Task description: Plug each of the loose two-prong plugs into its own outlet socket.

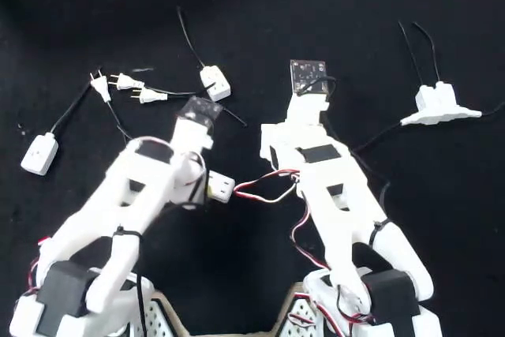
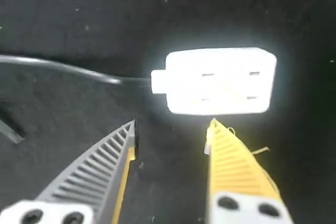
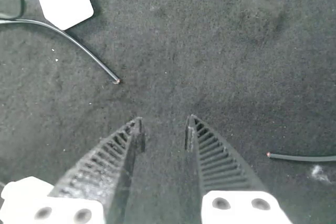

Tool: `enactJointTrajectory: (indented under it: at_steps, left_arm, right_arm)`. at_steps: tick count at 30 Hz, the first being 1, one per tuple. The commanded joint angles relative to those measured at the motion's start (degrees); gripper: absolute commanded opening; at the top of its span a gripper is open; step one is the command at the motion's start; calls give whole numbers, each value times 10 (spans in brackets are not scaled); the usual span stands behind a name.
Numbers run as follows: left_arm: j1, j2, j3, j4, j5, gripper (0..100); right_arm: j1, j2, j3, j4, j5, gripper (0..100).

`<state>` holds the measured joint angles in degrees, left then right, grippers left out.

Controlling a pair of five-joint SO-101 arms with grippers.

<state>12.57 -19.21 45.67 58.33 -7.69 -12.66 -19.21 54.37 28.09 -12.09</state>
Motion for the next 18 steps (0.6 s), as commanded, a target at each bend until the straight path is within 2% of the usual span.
enactJointTrajectory:
  at_steps: [1,4,8,12,14,18]
  left_arm:
    - [-44,-28,-116,88,-6,217]
    - [-101,-23,-148,64,31,219]
    - [-154,41,-128,-57,72,217]
    - [-180,148,-140,-147,120,218]
    - [-184,201,-163,-167,149,220]
    - [-184,277,-225,-139,193,217]
  right_arm:
    - [11,-24,-49,-1,-2,126]
    - [10,-22,-49,-1,-2,126]
    - [10,-22,-49,-1,-2,126]
    - [10,-22,-48,-1,-2,126]
    - [10,-22,-48,-1,-2,126]
    - [10,-22,-48,-1,-2,126]
